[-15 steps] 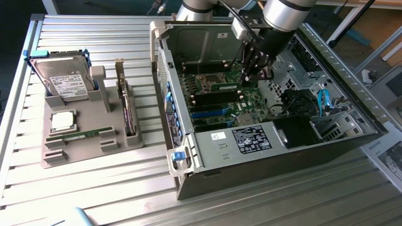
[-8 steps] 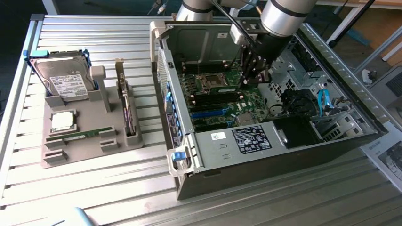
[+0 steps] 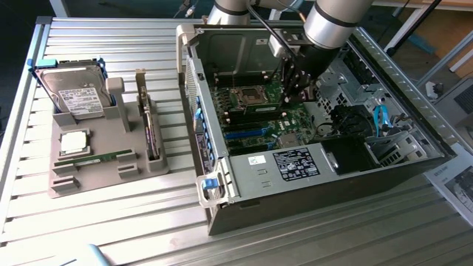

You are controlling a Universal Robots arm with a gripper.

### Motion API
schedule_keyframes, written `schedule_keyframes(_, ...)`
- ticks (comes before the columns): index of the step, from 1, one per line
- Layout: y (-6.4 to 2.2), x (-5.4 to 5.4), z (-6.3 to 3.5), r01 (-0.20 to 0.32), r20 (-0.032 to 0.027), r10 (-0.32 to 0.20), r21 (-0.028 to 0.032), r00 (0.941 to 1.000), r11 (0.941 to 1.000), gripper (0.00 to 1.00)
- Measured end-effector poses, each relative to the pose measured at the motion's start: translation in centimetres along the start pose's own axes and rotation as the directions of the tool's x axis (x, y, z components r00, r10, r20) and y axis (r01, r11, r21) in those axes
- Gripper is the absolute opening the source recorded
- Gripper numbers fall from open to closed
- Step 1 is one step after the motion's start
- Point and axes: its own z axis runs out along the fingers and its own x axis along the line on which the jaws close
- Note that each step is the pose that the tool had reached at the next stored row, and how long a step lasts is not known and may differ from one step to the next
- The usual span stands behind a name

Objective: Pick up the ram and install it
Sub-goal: 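Insert the ram into the slot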

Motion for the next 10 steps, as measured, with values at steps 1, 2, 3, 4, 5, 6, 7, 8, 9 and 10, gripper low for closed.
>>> schedule_keyframes(1,-0.01,0.00,0.10,-0.001,0.0000,0.001,0.0000,1.0000,1.0000,0.12)
schedule_keyframes(2,-0.01,0.01,0.25,-0.001,0.0000,0.001,0.0000,1.0000,1.0000,0.12)
schedule_keyframes(3,-0.01,0.01,0.30,-0.002,-0.0001,0.002,0.0001,1.0000,1.0000,0.12)
schedule_keyframes(4,-0.01,0.01,0.30,-0.002,-0.0001,0.002,0.0000,1.0000,1.0000,0.12)
schedule_keyframes(5,-0.01,0.01,0.30,-0.002,-0.0001,0.002,0.0000,1.0000,1.0000,0.12)
schedule_keyframes(6,-0.01,0.01,0.30,-0.002,-0.0001,0.002,0.0000,1.0000,1.0000,0.12)
schedule_keyframes(7,-0.01,0.01,0.30,-0.002,-0.0001,0.002,0.0000,1.0000,1.0000,0.12)
schedule_keyframes(8,0.09,0.01,0.32,-0.002,-0.0001,0.002,0.0001,1.0000,1.0000,0.12)
schedule_keyframes(9,0.27,0.01,0.35,-0.002,-0.0001,0.002,0.0001,1.0000,1.0000,0.12)
schedule_keyframes(10,0.53,0.02,0.38,-0.002,0.0000,0.002,0.0001,1.0000,1.0000,0.12)
